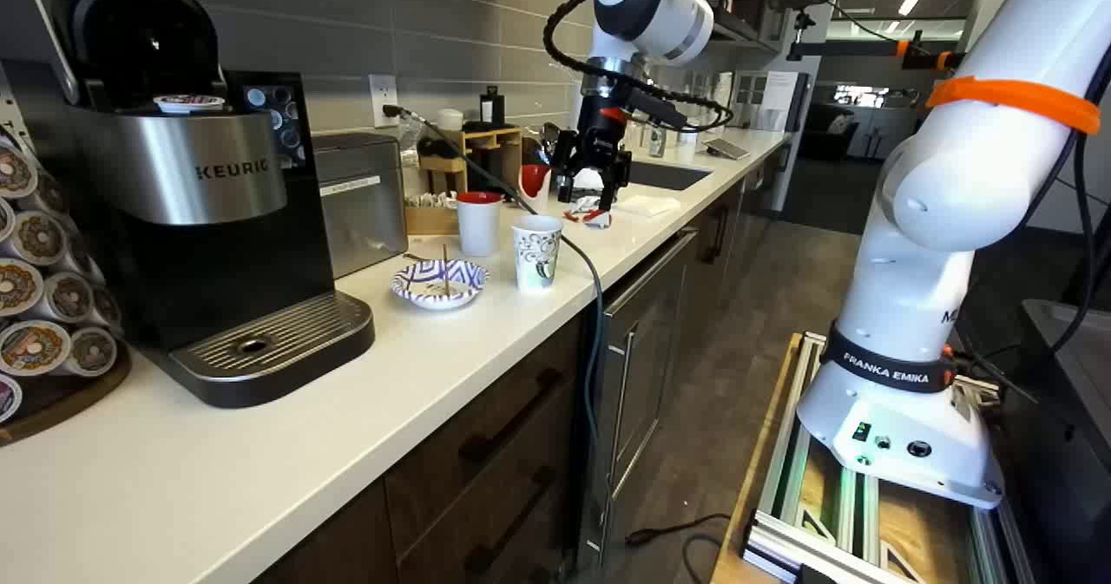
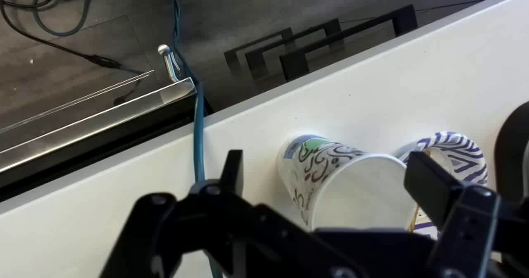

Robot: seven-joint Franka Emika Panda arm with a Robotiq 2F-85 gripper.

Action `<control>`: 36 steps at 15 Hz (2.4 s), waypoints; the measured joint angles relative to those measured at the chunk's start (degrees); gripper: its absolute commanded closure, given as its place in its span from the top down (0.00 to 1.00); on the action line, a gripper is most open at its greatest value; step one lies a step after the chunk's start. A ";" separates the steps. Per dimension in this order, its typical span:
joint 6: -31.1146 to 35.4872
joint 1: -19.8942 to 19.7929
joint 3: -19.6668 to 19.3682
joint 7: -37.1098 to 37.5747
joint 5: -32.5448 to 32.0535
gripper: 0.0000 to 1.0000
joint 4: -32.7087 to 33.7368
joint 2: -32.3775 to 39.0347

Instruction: Open the silver bin.

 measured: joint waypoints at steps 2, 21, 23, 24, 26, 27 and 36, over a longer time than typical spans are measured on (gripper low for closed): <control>0.00 0.00 0.00 0.00 0.00 1.00 0.00 0.00; 28.99 1.46 8.56 -1.08 -8.57 1.00 5.60 2.59; 35.83 1.46 10.10 -1.02 -12.54 1.00 6.56 4.24; 39.33 1.42 10.81 -0.96 -14.69 1.00 7.00 5.22; 45.91 0.57 12.65 -0.64 -20.16 1.00 8.07 7.54; 48.58 -0.30 13.63 -0.43 -23.54 1.00 8.70 8.77; 58.39 -15.71 18.27 10.23 -59.66 1.00 16.28 14.09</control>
